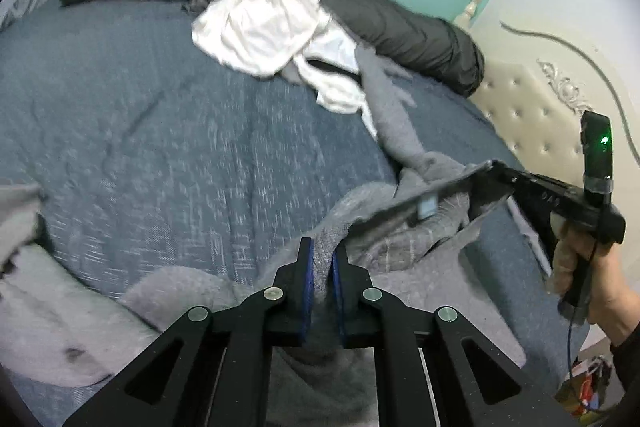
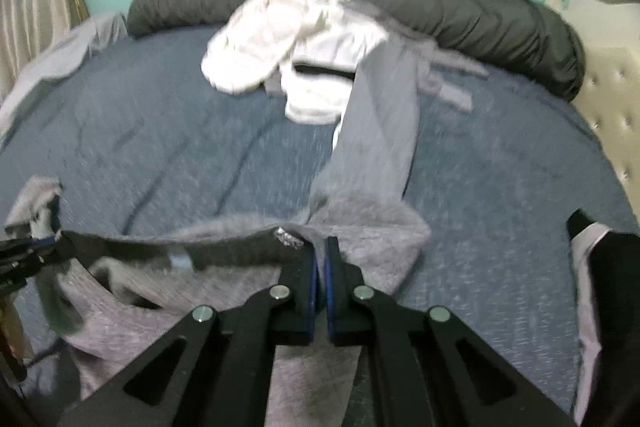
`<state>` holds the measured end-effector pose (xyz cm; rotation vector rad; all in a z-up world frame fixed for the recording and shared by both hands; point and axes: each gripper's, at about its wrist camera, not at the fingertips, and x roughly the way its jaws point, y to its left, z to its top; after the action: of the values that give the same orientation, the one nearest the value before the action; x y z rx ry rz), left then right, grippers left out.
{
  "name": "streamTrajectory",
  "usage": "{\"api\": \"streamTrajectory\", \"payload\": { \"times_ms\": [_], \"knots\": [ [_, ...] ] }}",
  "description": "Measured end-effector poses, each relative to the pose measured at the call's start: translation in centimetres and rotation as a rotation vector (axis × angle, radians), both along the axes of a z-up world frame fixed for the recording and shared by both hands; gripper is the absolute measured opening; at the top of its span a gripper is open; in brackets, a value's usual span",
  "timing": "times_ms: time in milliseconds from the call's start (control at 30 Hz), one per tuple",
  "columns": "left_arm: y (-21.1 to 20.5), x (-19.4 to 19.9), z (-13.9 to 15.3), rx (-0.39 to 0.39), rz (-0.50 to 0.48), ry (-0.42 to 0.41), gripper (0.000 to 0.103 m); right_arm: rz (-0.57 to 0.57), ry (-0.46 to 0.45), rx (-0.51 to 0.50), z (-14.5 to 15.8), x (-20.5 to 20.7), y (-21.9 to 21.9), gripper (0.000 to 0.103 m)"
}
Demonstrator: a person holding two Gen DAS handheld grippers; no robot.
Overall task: Fold clothes
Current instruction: 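Lift the grey sweatshirt by the collar with both tools and shake it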
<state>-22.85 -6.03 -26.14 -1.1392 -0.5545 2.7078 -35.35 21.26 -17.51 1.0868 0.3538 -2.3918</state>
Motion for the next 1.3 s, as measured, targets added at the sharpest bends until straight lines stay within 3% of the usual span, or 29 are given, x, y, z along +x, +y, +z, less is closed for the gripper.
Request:
{"api": "streamTrajectory", "payload": {
  "times_ms": [233, 500, 900, 1100, 1300],
  "knots": [
    [-0.2, 2.7, 9.4, -0.091, 0.001, 0.103, 0.008, 0.0, 0.093, -0.097, 8.8, 3.5, 1.5, 0.003],
    [-0.4, 6.1, 24.0, -0.241, 0.015, 0.234, 0.007, 0.002, 0.214, -0.228, 20.3, 8.5, 2.4, 0.003],
    [1.8, 12.2, 42.9, -0.301, 0.035, 0.427, 0.007, -0.005, 0.414, -0.34, 38.5, 15.9, 5.7, 0.003],
    [3.9, 15.3, 49.0, -0.325, 0.032, 0.515, 0.007, -0.002, 0.504, -0.364, 45.2, 19.5, 7.6, 0.003],
    [5.4, 18.1, 52.6, -0.343, 0.029, 0.571, 0.007, -0.005, 0.555, -0.38, 48.3, 22.7, 9.5, 0.002]
  ]
}}
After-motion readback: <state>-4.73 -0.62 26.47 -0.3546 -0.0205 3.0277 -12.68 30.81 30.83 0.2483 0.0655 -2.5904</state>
